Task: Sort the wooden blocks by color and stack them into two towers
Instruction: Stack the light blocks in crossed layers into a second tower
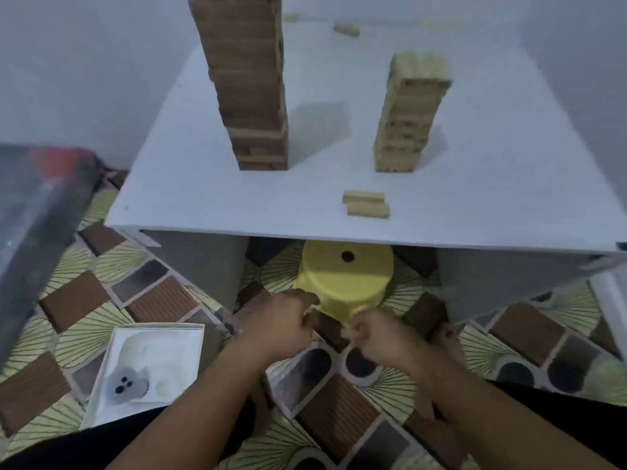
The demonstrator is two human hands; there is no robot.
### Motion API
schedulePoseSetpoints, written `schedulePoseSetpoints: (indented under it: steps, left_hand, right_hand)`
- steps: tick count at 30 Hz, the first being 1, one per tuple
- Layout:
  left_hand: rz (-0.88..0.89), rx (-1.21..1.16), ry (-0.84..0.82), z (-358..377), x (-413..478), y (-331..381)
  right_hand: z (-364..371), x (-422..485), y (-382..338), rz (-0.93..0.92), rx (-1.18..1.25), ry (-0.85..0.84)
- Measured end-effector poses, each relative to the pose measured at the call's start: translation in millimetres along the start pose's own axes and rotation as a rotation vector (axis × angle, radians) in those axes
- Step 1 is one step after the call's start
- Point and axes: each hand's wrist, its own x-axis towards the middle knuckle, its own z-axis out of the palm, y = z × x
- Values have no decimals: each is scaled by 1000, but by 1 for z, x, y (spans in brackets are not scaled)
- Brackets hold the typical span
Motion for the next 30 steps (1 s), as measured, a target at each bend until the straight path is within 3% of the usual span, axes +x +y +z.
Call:
schedulePoseSetpoints:
  steps: [4, 7, 13, 19, 24, 30]
  left_hand:
    - [152, -30, 88, -75, -46, 48]
    - [270, -77, 237, -119, -62, 79]
    - [336, -67, 506, -152, -31, 112]
    - [312, 28, 493, -146, 25, 99]
    - [268, -46, 412, -151, 42, 101]
    - [272, -77, 435, -154, 46, 105]
  right_hand:
    - [-96, -82, -44, -202, -115, 234]
    - [-146, -120, -71, -334, -64, 384]
    - [-177, -101, -101, -430, -40, 576]
    - [-160, -64, -84, -560, -90, 593]
    - [-160, -57, -80, -600, -52, 607]
    - [-160, -59, -84, -613, -66, 637]
